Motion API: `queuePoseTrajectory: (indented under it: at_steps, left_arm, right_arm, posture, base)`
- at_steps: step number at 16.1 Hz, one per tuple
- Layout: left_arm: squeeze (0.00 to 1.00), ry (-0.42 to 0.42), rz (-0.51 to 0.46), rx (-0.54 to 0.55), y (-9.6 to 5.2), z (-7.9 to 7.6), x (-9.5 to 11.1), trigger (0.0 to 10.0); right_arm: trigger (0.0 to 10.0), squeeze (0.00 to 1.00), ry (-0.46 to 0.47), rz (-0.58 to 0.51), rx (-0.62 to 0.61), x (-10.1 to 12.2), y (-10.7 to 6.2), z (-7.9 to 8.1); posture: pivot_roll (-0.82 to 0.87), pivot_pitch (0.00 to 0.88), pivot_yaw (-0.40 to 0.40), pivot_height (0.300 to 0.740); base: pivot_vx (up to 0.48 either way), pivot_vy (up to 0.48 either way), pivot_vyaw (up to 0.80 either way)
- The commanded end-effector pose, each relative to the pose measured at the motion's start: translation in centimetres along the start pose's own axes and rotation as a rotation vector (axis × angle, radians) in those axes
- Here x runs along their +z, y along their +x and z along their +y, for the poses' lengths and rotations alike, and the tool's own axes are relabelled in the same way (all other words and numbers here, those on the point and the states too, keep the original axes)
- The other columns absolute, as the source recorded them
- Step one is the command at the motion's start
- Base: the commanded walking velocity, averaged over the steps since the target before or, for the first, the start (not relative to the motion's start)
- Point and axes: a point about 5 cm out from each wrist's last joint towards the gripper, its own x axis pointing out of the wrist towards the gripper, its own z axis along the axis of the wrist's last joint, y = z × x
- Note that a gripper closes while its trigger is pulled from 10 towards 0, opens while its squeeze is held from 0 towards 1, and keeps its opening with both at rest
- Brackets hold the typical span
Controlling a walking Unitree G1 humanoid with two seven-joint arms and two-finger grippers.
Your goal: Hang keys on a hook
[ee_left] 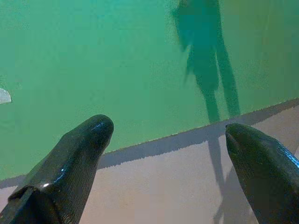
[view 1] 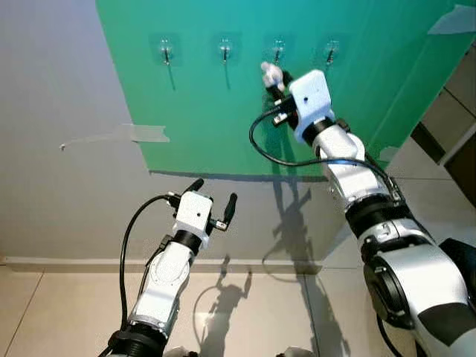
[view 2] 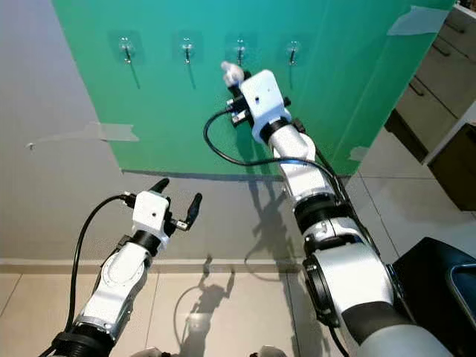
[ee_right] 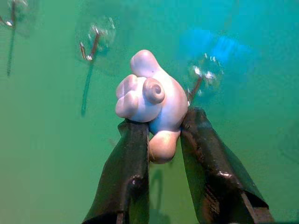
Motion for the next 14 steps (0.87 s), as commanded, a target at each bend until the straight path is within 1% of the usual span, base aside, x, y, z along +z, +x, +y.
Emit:
queuePoseTrajectory:
  at_steps: [1, 10, 11, 13, 14]
  left_arm:
    - [0.0, 0.007, -0.007, -0.006, 0.3, -0.2, 0.1, 10.0]
    - [0.0, 0.008, -0.003, -0.002, 0.4, -0.4, -0.2, 10.0]
    - [0.0, 0.007, -0.002, -0.003, 0.5, -0.4, -0.2, 10.0]
    - [0.0, 0.006, -0.001, -0.004, 0.5, -0.5, -0.3, 10.0]
    - [0.0, 0.006, 0.0, -0.006, 0.5, -0.5, -0.3, 10.0]
  right_arm:
    - [0.0, 0.0, 0.003, -0.031, -0.004, 0.8, 0.3, -0.5]
    - [0.0, 0.0, 0.003, -0.092, 0.034, 2.7, 1.4, -0.3]
    - [0.0, 0.0, 0.002, -0.104, 0.033, 3.4, 1.7, -0.6]
    - [0.0, 0.0, 0.002, -0.084, 0.0, 3.6, 2.1, -1.3]
    - [0.0, 0.0, -0.031, -0.082, 0.086, 3.2, 1.9, 0.2]
  posture:
    - [-0.1, 0.0, -0.033, 0.723]
    - [-0.1, 0.0, -0.041, 0.723]
    - [-0.1, 0.0, -0.041, 0.723]
    - [-0.1, 0.0, -0.041, 0.723]
    - [-0.1, 0.0, -0.038, 0.723]
  base:
    - [0.0, 0.0, 0.0]
    - [0.0, 0.0, 0.0]
    - [0.0, 0.0, 0.0]
    - [0.0, 0.0, 0.0]
    - [0.0, 0.0, 0.0]
